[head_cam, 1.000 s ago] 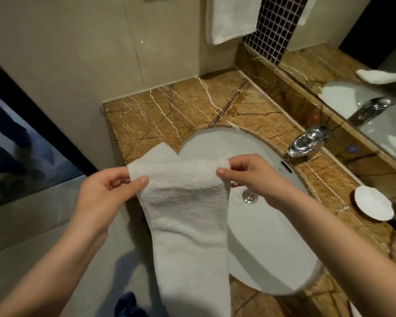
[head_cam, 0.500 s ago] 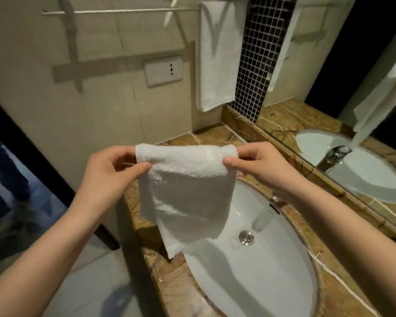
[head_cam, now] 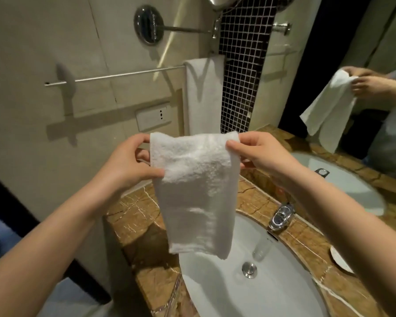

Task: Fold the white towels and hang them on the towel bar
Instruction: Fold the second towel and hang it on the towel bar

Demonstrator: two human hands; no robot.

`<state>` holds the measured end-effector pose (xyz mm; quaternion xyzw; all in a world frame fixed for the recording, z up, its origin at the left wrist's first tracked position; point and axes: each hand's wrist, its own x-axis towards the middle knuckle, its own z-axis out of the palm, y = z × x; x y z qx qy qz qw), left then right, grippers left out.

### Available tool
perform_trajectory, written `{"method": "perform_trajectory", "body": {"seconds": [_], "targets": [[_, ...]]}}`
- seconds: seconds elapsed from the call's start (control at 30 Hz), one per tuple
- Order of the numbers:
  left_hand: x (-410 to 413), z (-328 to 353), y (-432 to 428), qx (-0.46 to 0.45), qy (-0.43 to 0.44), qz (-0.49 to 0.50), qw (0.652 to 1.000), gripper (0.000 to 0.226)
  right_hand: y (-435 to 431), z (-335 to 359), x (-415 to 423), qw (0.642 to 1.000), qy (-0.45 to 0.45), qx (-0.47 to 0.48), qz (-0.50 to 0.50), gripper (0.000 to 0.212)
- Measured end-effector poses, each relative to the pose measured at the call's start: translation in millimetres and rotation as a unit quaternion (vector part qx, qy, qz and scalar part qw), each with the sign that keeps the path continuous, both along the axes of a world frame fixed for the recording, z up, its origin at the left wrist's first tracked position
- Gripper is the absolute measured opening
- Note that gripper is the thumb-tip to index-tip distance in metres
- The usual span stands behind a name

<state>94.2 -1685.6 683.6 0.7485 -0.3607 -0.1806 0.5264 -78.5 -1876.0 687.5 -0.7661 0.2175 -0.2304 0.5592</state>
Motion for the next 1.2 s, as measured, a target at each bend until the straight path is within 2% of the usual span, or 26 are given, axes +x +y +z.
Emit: {"method": "perform_trajectory", "body": {"seconds": [0.13, 0.37, 0.5, 0.63, 0.83, 1.2], "targets": [[16, 16, -18, -0.005, 0.044, -0.01, 0.999, 0.034, -14, 11, 8, 1.0, 0.02, 0.02, -0.003, 0.034], [31, 35, -35, -0.053, 0.115, 0.02, 0.992, 0.017, -43, 28, 13, 0.996, 0.042, 0.078, 0.029, 0.018], [33, 42, -41, -0.081, 0.131, 0.054, 0.987, 0.015, -53, 44, 23, 0.996, 0.073, 0.022, 0.04, 0.03], [33, 54, -45, -0.102, 0.141, 0.072, 0.982, 0.014, -62, 58, 35, 0.998, 0.061, -0.005, -0.026, 0.016], [46, 68, -45, -0.132, 0.123, 0.102, 0.978, 0.02, -64, 69, 59, 0.999, 0.037, -0.013, -0.032, 0.016], [107, 88, -25, -0.155, 0.082, 0.075, 0.982, 0.036, -42, 87, 115, 0.997, 0.013, -0.059, -0.056, 0.01]]}}
